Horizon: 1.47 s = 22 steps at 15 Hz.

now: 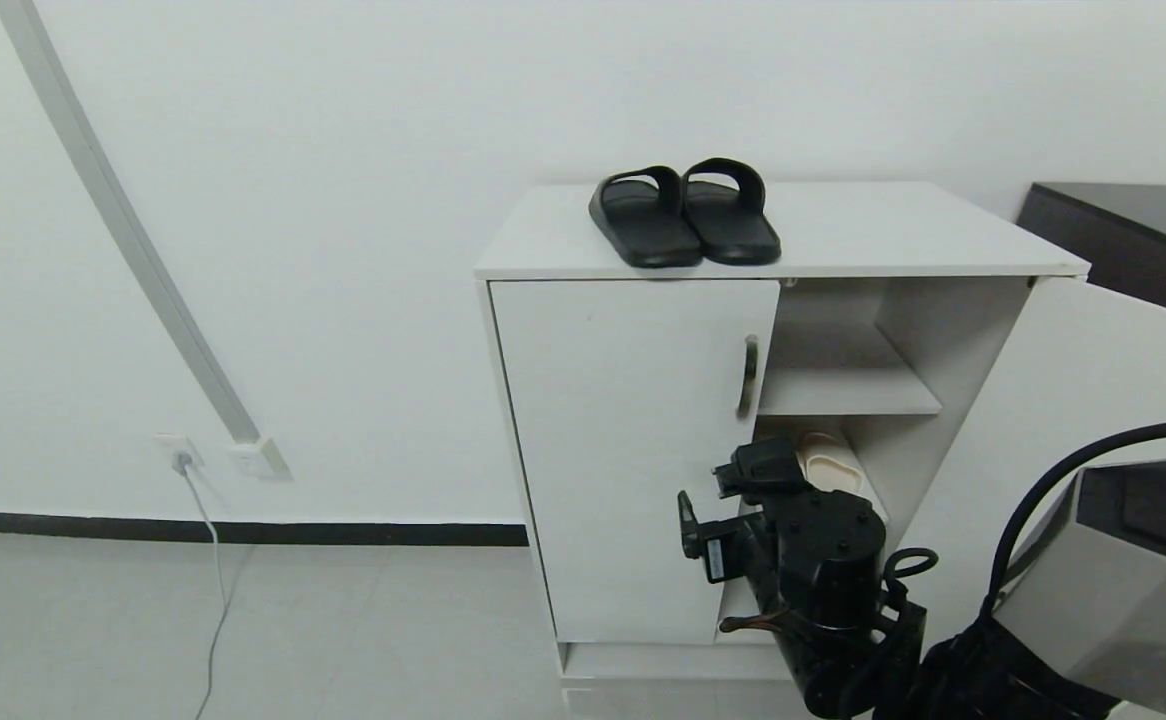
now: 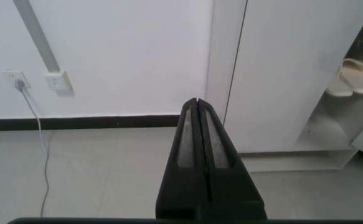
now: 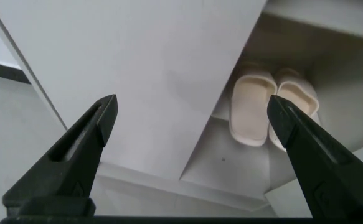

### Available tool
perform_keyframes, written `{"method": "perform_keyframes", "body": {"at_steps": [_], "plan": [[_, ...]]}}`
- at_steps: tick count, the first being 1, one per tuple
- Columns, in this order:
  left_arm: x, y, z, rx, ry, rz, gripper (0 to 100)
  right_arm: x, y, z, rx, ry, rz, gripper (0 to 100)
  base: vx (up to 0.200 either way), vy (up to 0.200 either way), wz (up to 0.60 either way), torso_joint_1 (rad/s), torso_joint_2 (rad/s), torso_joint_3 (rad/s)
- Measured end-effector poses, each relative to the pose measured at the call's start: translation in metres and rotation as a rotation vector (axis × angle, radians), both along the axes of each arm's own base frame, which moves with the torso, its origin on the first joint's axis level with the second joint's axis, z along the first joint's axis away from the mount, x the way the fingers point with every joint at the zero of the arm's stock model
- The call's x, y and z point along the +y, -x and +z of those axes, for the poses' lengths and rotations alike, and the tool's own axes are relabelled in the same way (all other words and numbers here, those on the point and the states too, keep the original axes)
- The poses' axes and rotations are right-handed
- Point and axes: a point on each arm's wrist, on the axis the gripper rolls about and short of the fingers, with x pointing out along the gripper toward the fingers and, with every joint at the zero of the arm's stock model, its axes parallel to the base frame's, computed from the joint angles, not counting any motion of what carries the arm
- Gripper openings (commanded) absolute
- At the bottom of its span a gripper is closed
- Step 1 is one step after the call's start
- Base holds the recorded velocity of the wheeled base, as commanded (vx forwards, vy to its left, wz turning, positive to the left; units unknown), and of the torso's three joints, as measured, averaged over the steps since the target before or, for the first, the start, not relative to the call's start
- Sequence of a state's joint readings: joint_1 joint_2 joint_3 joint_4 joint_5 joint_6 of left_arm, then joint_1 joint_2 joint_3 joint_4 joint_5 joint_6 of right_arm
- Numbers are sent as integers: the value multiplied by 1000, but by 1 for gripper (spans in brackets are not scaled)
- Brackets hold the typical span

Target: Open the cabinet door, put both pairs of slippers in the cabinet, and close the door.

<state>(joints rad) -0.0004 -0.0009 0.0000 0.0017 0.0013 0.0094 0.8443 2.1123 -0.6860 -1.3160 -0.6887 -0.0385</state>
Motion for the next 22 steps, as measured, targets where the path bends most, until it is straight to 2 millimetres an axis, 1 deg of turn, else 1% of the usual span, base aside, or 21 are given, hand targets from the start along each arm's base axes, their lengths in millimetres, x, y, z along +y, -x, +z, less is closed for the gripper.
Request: {"method": "perform_keyframes", "body": {"at_steps": [8, 18, 22], "plan": [[0, 0, 0, 0, 0, 0, 0, -1, 0, -1, 4, 5, -1, 100, 0, 0, 0, 184, -502, -320], [0, 0, 0, 0, 0, 0, 0, -1, 0, -1, 4, 10, 4, 100, 0, 0, 0, 243, -565, -329], [0, 0, 0, -1, 0, 0, 0, -2, 2, -2, 1, -1, 46, 100, 0, 0, 0, 172, -382, -212]]}}
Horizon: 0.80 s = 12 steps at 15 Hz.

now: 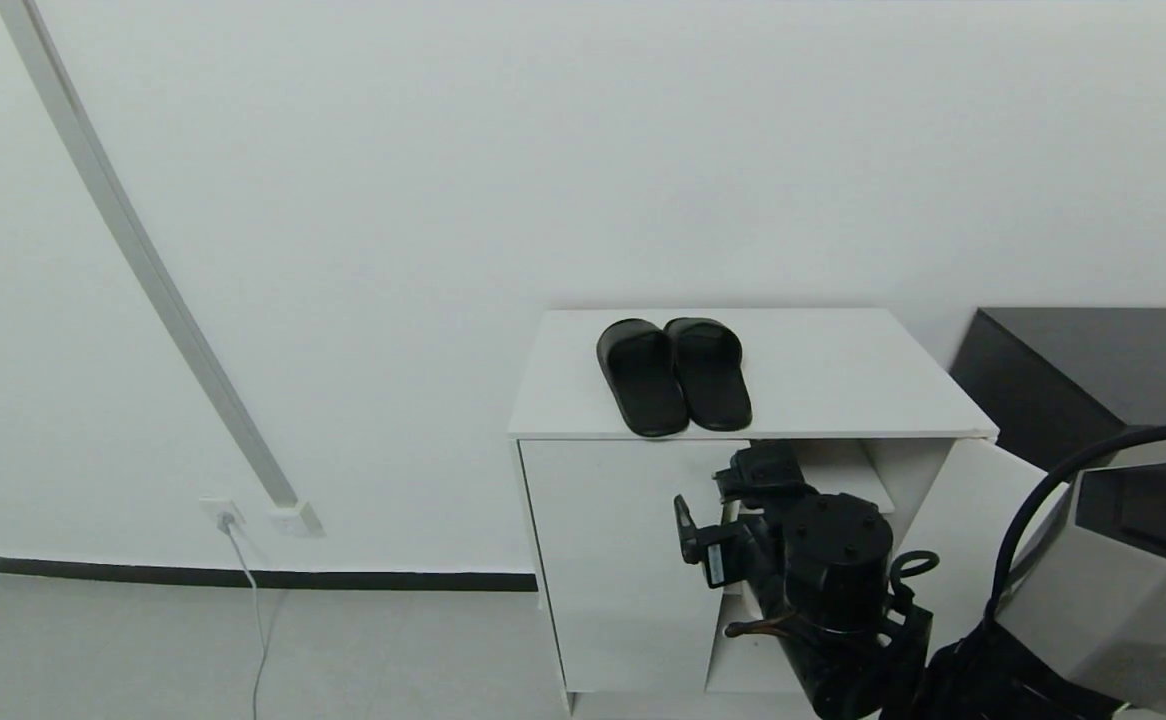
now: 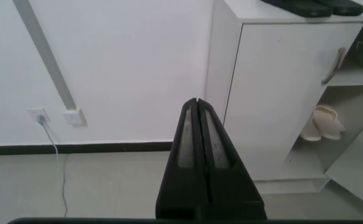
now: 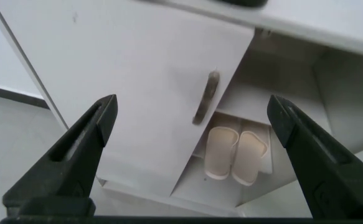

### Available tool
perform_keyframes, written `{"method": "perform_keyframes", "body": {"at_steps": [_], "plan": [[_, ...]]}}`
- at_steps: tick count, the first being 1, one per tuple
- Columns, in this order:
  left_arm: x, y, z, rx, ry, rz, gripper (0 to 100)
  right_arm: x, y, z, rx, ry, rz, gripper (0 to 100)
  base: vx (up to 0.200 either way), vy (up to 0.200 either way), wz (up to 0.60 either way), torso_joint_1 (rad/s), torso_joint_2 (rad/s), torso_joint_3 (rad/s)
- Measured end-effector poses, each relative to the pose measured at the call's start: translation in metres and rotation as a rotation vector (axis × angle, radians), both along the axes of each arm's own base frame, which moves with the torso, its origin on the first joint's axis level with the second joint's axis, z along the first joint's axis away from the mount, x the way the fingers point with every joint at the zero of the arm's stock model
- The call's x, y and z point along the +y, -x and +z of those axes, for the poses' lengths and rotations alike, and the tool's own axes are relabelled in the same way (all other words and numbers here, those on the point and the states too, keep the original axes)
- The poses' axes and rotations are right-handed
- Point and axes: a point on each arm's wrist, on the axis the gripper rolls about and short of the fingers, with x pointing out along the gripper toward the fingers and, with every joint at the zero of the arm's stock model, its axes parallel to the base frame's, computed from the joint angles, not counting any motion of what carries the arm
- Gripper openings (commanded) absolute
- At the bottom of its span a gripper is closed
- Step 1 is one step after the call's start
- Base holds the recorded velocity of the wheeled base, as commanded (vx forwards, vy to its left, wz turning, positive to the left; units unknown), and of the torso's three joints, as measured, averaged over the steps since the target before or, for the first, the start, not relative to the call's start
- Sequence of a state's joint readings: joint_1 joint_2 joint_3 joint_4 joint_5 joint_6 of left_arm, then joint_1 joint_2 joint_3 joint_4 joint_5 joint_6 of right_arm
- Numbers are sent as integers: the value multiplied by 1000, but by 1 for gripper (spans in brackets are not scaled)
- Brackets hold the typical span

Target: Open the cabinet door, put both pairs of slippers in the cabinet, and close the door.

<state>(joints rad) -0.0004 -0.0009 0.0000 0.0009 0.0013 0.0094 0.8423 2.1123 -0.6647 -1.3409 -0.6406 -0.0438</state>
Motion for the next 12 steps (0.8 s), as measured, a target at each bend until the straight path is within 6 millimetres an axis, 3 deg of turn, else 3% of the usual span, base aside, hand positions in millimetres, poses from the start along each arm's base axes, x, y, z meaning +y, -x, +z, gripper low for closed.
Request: {"method": "perform_keyframes", "body": {"at_steps": [5, 12], "plan": [[0, 0, 0, 1, 0, -1, 0, -2, 0, 0, -4, -4, 7, 100, 0, 0, 0, 5, -13, -6], [0, 0, 0, 1, 0, -3, 0, 9, -14, 26, 94, -9, -12, 100, 0, 0, 0, 0, 0, 0]]}}
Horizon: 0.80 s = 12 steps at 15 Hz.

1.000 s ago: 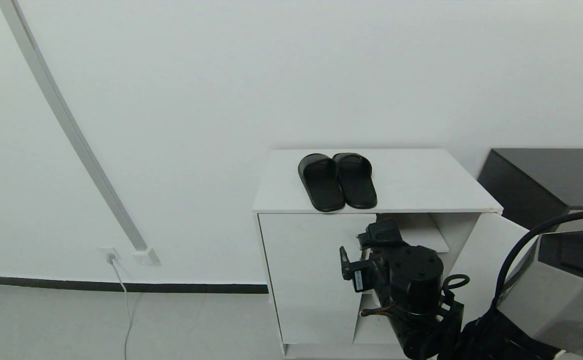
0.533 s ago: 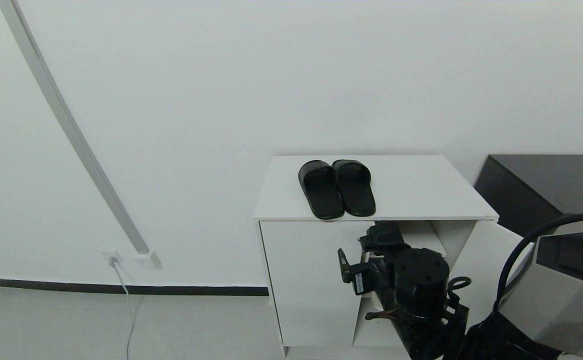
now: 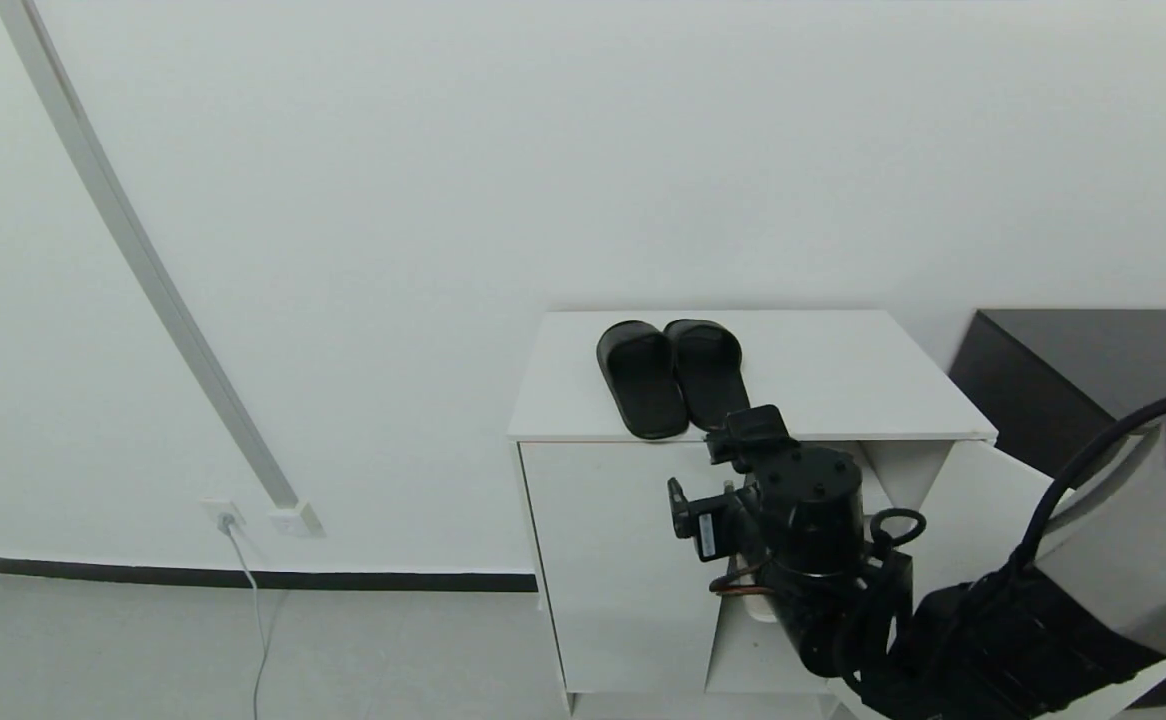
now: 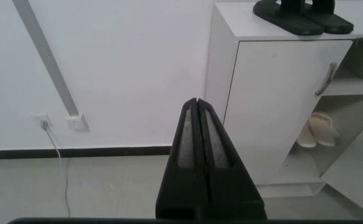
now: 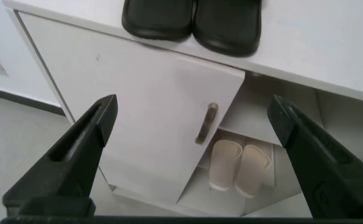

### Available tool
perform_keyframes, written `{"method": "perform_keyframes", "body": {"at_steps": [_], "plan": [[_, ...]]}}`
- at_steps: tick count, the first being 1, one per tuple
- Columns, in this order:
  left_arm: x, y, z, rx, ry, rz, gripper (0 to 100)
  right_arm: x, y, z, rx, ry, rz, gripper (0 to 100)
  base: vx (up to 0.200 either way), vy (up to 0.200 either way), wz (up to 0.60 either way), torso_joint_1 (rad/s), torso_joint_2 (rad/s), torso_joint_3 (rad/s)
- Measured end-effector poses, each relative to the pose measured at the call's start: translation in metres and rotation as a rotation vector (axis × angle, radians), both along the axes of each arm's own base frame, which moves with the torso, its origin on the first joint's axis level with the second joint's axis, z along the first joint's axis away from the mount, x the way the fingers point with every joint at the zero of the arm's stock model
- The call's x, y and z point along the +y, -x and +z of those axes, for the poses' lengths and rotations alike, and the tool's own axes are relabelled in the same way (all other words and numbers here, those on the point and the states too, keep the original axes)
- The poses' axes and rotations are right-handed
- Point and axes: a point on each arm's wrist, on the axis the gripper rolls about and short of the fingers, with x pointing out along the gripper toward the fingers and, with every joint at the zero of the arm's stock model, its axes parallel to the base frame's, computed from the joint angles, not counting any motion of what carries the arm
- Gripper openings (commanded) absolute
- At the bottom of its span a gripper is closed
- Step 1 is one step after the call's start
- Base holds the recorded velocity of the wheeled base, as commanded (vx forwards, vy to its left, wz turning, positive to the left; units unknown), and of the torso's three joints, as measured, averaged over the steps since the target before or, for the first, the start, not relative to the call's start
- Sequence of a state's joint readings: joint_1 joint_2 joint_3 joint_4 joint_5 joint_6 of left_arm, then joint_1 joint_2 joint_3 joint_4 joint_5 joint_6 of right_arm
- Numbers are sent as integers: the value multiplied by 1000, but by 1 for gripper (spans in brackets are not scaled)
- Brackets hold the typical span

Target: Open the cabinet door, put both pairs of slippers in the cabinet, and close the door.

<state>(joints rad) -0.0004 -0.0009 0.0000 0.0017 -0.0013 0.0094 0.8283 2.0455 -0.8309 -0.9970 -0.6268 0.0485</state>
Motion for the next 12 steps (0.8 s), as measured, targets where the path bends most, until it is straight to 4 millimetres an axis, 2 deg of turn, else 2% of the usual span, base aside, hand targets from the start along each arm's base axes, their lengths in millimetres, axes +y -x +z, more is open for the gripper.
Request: {"method": "perform_keyframes", "body": {"at_steps": [3, 5, 9, 12], "plan": [[0, 0, 0, 0, -1, 0, 0, 7, -6, 30, 68, -46, -8, 100, 0, 0, 0, 0, 0, 0], [0, 0, 0, 0, -1, 0, 0, 9, -8, 50, 41, -88, -2, 100, 0, 0, 0, 0, 0, 0], [0, 0, 0, 0, -1, -1, 0, 10, -8, 55, 31, -101, 2, 100, 0, 0, 0, 0, 0, 0], [0, 0, 0, 1, -1, -2, 0, 8, -7, 50, 46, -93, 11, 100, 200, 0, 0, 2, 1, -1]]}}
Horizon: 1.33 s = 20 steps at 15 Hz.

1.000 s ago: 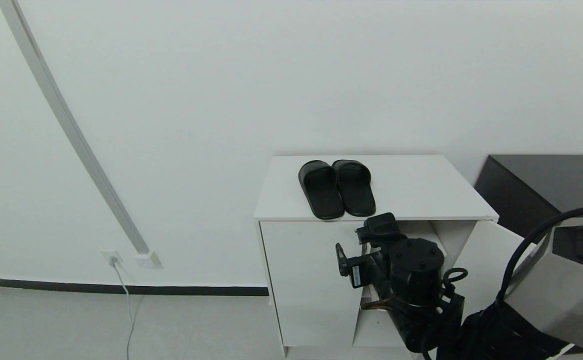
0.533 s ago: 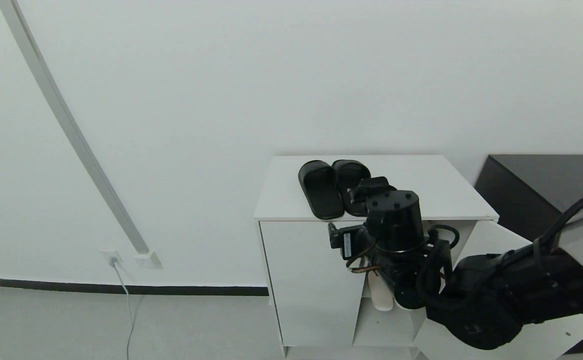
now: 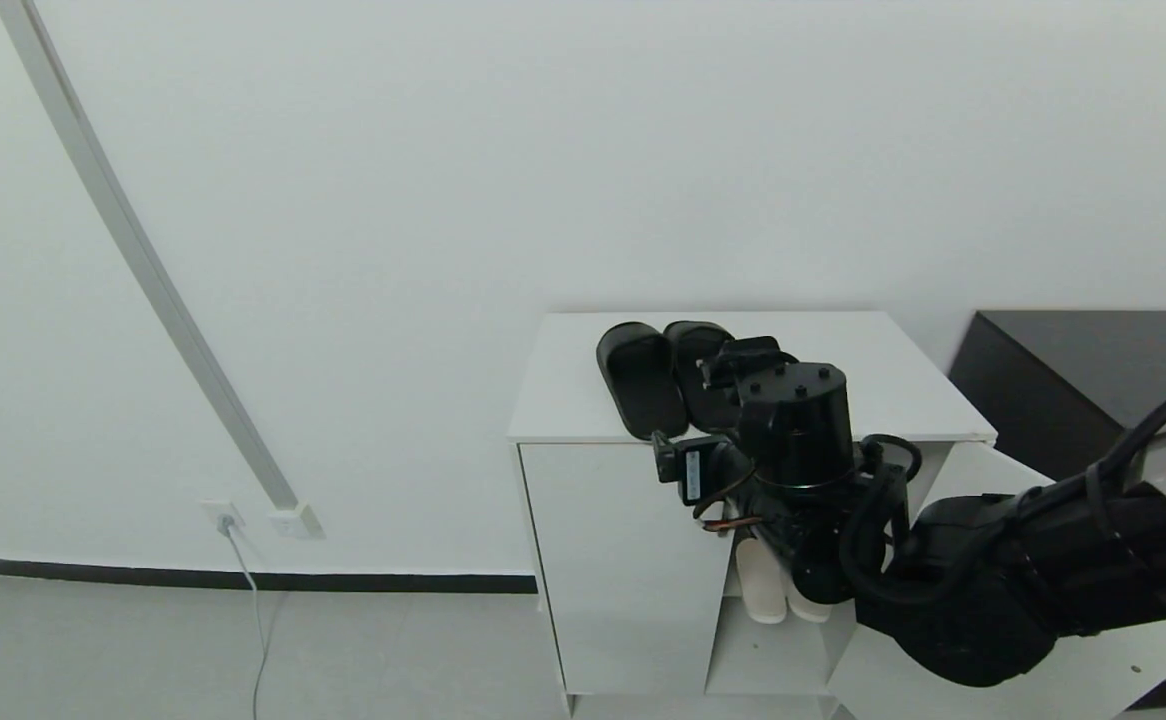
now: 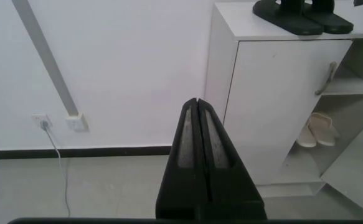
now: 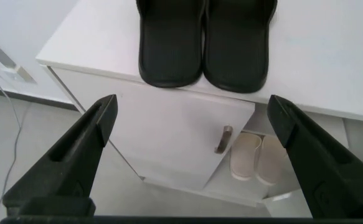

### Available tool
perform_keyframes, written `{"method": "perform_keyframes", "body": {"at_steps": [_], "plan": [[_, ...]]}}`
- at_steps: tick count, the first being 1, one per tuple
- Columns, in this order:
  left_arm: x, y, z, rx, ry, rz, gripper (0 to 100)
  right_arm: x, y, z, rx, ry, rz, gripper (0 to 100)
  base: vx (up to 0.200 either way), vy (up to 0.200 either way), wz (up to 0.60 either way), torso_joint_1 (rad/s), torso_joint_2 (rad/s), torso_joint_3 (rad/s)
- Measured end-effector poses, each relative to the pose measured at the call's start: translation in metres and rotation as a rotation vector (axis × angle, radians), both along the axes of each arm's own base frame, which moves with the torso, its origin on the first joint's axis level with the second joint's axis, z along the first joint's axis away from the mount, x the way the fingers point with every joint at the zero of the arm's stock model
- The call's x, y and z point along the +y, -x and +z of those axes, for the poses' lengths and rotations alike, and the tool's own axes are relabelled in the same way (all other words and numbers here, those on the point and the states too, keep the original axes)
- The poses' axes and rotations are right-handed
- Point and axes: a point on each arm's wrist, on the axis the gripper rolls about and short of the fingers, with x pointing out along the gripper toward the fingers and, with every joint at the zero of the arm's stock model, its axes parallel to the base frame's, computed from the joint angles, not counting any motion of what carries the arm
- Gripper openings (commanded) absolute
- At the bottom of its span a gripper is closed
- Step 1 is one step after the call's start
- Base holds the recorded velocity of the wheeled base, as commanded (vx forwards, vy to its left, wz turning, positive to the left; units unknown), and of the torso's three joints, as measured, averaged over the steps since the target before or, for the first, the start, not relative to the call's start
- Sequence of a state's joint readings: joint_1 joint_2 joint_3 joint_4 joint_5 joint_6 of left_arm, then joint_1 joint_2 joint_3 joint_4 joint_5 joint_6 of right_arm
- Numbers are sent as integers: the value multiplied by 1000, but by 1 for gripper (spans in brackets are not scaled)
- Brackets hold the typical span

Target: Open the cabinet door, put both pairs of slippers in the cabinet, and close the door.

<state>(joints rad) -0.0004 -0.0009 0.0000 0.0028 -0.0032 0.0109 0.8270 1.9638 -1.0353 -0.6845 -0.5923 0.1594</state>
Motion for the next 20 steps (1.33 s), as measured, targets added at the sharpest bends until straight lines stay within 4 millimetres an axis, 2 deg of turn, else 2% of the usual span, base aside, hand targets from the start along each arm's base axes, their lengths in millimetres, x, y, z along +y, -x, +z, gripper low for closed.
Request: {"method": "perform_keyframes", "body": {"at_steps": [3, 10, 20], "plan": [[0, 0, 0, 0, 1, 0, 0, -1, 1, -3, 8, 7, 3, 100, 200, 0, 0, 6, 1, 1], [0, 0, 0, -1, 3, 3, 0, 1, -3, -10, 18, 11, 20, 100, 0, 0, 0, 0, 0, 0], [0, 0, 0, -1, 2, 4, 0, 9, -47, -25, -32, -22, 20, 100, 0, 0, 0, 0, 0, 0]]}}
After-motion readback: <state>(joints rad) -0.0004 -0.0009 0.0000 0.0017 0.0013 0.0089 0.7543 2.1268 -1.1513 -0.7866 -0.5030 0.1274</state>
